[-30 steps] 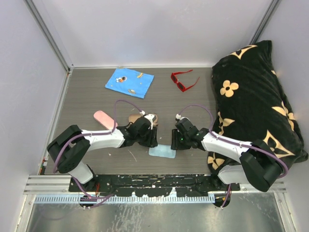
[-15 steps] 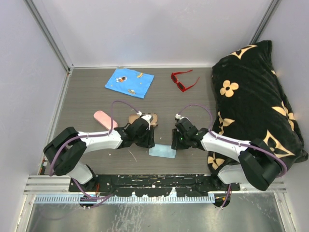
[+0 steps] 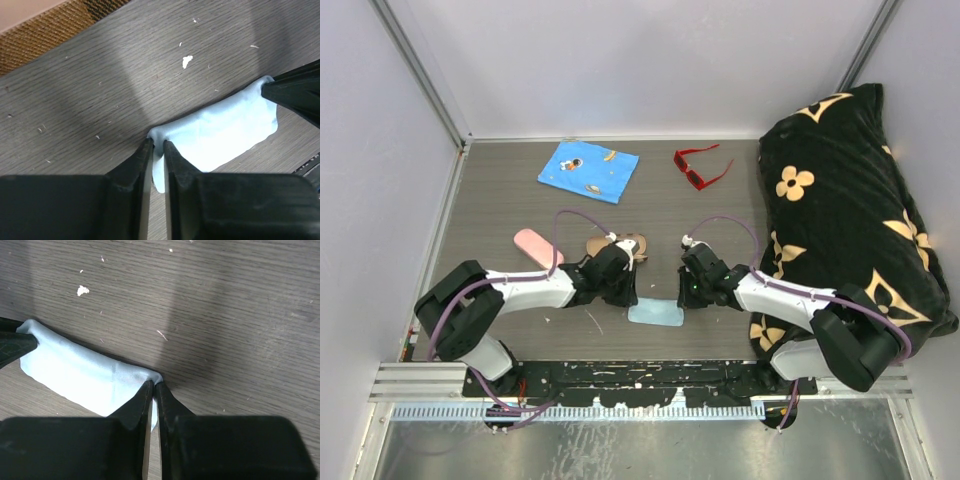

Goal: Organize the sunglasses
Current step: Pick up the glasses cleaning cloth from the center of the board, then place the glasses cleaning cloth in the sunglasses case.

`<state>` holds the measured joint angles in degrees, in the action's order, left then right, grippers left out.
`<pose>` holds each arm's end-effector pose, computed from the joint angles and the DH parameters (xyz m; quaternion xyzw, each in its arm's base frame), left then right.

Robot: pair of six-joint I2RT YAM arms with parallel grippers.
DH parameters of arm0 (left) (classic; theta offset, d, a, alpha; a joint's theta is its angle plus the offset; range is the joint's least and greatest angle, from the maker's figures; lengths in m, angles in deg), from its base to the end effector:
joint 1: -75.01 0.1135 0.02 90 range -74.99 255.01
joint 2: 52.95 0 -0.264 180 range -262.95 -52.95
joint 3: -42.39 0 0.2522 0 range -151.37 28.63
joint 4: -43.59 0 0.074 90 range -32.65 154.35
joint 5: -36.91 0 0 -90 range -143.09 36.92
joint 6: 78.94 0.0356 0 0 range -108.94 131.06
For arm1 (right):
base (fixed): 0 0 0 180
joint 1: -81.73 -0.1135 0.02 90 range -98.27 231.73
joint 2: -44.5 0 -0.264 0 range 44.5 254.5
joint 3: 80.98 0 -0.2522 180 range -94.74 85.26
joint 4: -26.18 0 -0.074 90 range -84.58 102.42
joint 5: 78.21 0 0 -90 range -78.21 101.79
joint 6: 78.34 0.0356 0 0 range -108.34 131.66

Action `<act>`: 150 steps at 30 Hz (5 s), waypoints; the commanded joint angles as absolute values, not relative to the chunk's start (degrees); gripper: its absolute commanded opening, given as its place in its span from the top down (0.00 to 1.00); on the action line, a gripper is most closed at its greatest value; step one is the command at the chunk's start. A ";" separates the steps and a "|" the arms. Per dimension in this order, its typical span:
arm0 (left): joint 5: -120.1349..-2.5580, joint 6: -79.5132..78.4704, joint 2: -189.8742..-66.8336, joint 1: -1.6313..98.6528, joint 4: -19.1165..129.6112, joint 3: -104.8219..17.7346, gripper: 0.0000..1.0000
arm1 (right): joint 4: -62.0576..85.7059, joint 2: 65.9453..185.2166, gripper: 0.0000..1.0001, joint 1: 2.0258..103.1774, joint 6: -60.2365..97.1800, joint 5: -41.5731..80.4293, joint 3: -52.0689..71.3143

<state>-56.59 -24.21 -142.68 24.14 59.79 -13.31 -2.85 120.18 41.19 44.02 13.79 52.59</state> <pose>0.1863 -0.2324 0.1522 0.1379 0.9298 -0.2531 0.2287 0.1758 0.1520 0.1529 -0.0734 0.9590 0.1758 0.2098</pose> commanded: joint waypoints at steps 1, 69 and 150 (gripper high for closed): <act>-56.18 -24.09 -142.84 24.34 58.31 -14.50 0.90 | -1.67 120.25 0.89 40.95 42.23 12.93 52.06; -53.96 -14.61 -140.87 47.68 63.68 -25.04 1.00 | 5.52 148.33 1.00 45.35 34.43 16.28 16.30; -45.47 -15.31 -147.68 47.74 65.51 -30.79 0.82 | 7.95 148.43 0.88 46.22 35.77 14.16 16.59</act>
